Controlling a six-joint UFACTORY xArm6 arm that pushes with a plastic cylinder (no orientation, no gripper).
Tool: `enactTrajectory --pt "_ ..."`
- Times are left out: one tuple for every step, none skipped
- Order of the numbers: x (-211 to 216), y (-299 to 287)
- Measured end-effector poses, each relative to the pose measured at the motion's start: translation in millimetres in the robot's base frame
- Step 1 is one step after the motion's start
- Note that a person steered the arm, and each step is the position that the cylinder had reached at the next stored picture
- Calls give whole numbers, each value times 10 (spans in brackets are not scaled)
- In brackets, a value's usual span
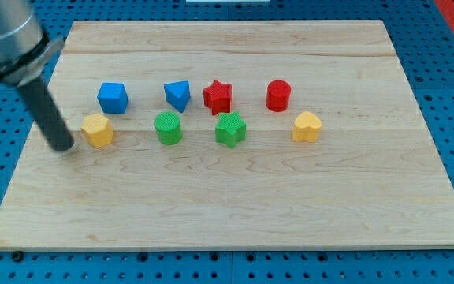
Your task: Move the arm from left center to the bottom center of the board
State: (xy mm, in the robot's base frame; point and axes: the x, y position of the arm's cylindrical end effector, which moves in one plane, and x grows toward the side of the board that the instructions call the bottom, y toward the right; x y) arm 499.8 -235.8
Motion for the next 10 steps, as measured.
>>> enactTrajectory --pt "396 364" --pt "239 1389" --pt "276 1839" --pt "279 1956" --pt "279 1992" --pt "279 1992" --pt "298 2260" --pt "622 2285" --pt "1031 2142" --pt "1176 2278"
